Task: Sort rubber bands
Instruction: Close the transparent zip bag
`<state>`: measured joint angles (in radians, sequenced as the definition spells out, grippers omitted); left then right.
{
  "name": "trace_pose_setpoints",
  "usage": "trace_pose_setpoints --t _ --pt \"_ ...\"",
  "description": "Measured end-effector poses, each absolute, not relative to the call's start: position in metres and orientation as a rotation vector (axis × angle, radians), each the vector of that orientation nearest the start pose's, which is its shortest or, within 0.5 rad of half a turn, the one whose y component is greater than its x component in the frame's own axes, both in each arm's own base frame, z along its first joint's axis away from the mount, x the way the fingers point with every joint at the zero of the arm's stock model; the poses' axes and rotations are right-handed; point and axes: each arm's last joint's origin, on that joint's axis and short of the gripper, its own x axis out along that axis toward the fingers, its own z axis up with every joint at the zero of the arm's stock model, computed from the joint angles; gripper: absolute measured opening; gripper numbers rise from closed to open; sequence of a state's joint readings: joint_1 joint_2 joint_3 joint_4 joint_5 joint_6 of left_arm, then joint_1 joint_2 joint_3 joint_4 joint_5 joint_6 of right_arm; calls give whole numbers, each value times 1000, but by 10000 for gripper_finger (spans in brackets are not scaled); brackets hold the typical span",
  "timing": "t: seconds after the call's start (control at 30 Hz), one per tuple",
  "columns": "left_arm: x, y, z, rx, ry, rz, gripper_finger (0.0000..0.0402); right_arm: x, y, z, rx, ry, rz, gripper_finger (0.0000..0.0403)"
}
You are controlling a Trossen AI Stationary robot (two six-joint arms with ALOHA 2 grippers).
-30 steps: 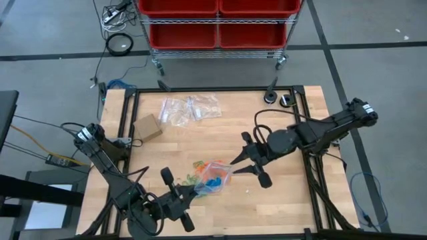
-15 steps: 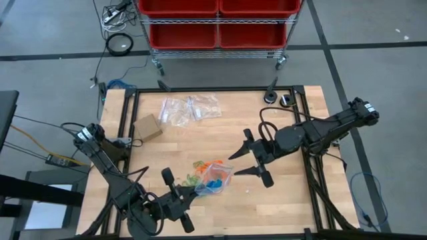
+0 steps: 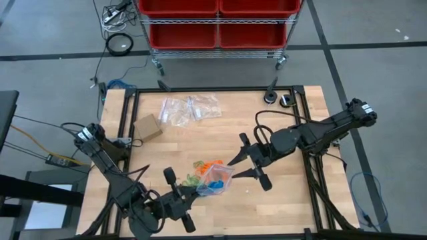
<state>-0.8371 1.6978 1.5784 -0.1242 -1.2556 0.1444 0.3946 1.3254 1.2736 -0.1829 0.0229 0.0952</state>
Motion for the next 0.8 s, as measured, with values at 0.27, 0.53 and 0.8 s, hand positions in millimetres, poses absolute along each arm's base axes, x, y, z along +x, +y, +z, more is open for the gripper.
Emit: trace_pose_setpoints --t 0.27,0.53,0.8 --pt "274 -263 378 360 153 405 0 279 112 386 51 219 341 163" --pt "274 -262 377 362 155 407 0 279 112 386 54 215 361 117" --pt "274 -261 375 392 171 432 0 278 112 385 34 229 364 11"
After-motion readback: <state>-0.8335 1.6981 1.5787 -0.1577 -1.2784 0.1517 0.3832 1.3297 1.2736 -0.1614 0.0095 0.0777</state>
